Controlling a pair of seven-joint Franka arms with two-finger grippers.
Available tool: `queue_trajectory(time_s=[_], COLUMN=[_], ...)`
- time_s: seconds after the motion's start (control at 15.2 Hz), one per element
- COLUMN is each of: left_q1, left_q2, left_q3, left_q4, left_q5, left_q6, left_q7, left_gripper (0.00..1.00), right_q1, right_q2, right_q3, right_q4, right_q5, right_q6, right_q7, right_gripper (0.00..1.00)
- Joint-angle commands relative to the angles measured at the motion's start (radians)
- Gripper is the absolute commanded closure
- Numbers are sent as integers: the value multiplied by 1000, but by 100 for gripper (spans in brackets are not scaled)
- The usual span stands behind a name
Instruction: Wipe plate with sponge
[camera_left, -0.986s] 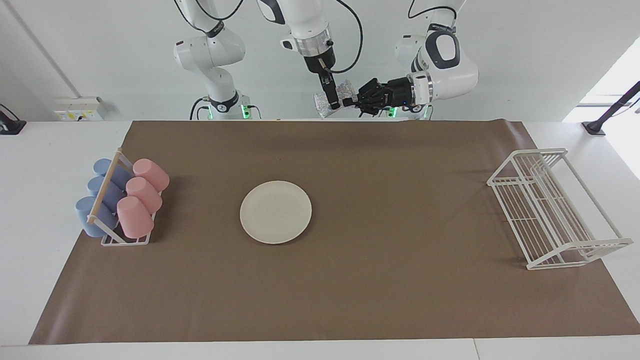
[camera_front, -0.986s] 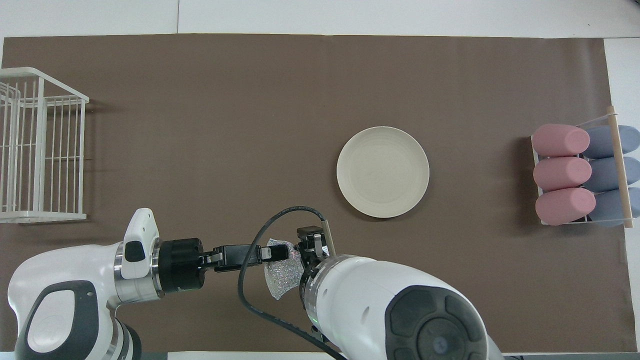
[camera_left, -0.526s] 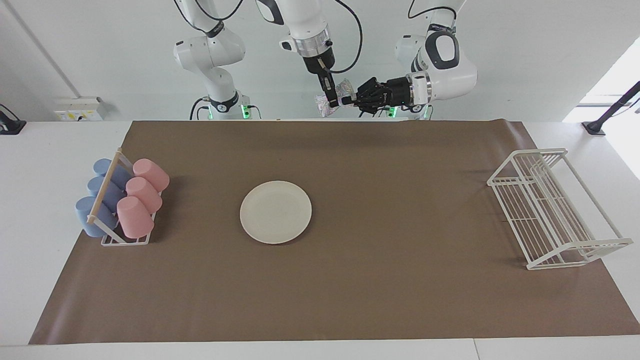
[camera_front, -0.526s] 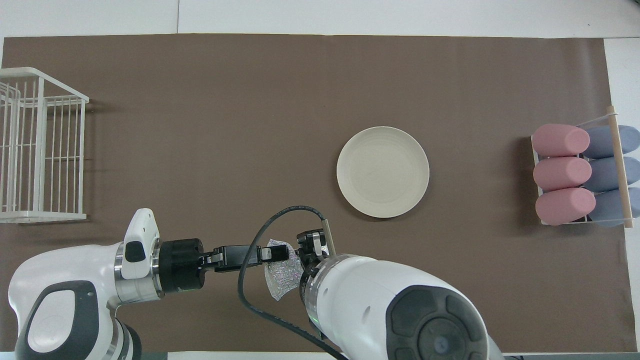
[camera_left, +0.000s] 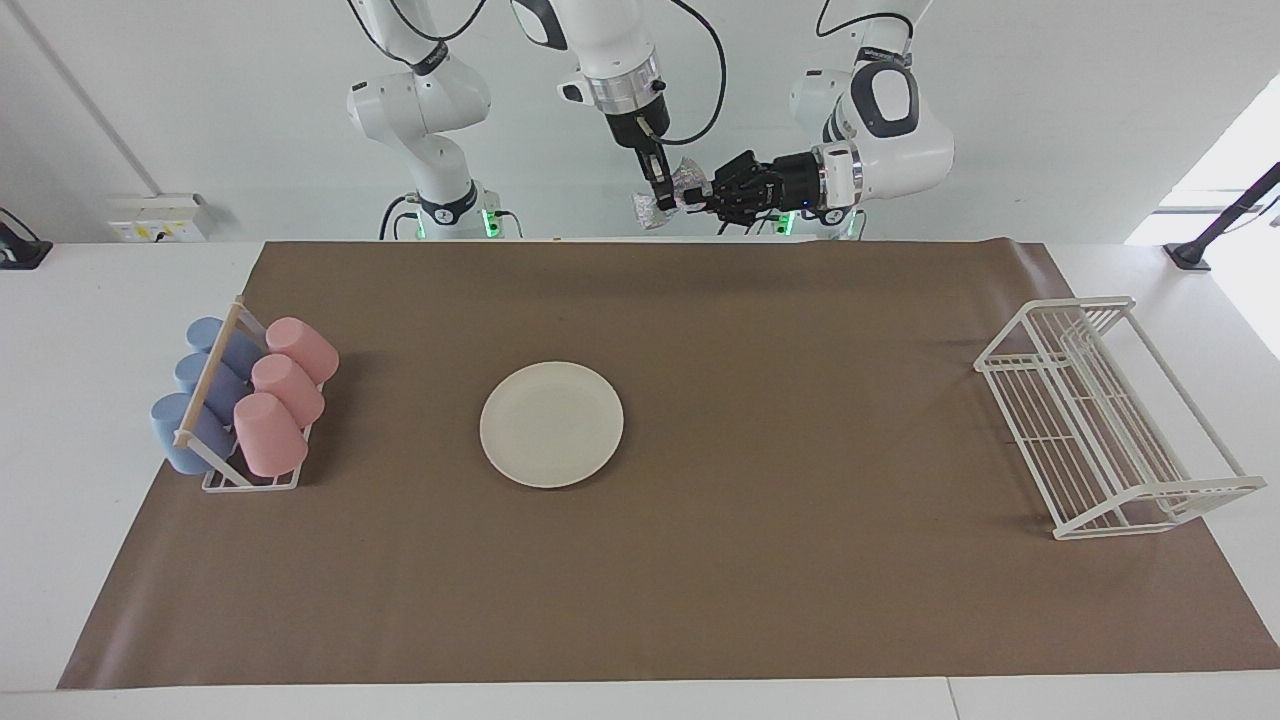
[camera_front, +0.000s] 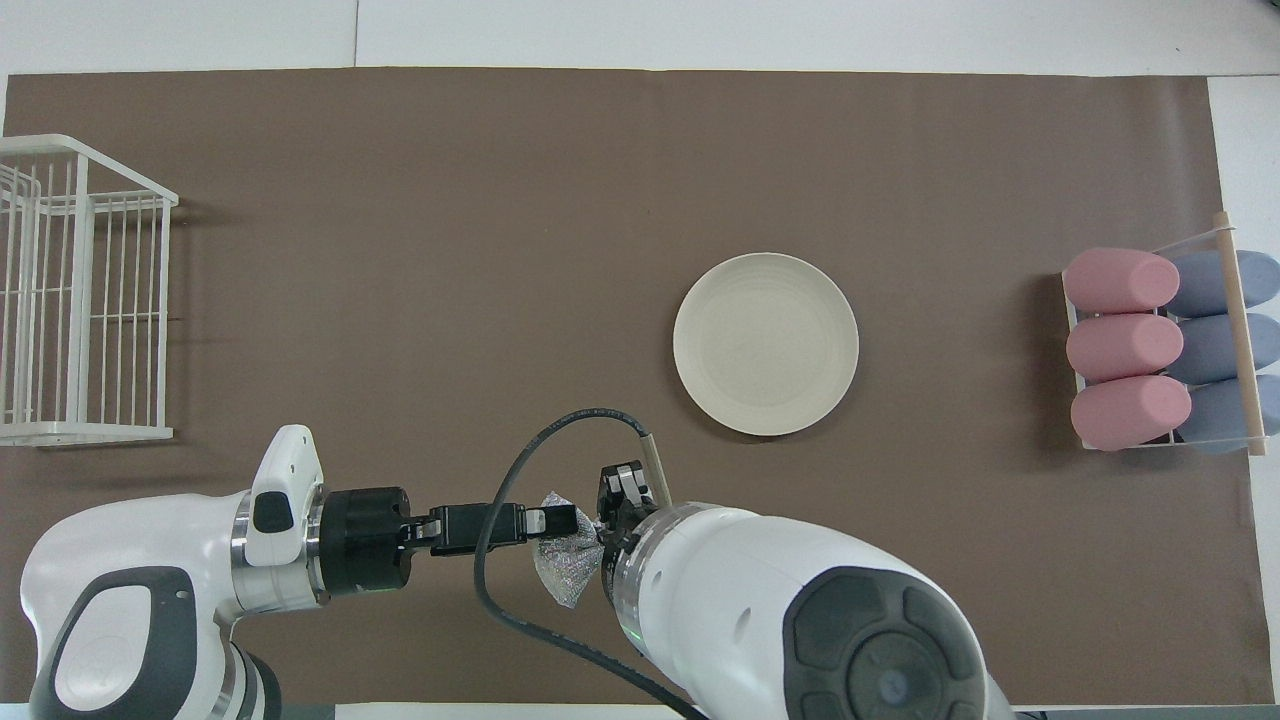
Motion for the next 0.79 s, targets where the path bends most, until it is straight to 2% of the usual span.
queue_trajectory(time_s=[0.0,0.13,0.26,0.53,0.72], left_q1=[-5,-5,-2,51,85], left_q2=[-28,-28,-25,-20,-16], left_q3=[11,11,12,11,11], left_q4=[-16,-16,-13,-7,-6], left_q5=[15,15,19,172,307], left_q6=[4,10,19,26,24], left_q7=[-32,-38,-58,-119,-135], left_gripper=[0,0,0,0,0], right_q1=[-5,-24,-102,-174,-192], right_q2=[-21,-18,-5,143,231], right_q3=[0,-2,-2,-2,-2], right_q4=[-23,-27,-77,-111,-244], right_q5=[9,6,6,-11,-30], right_q6=[5,37,114,239,487], right_q7=[-43,-92,-232,-448,-532], right_gripper=[100,100,100,100,100])
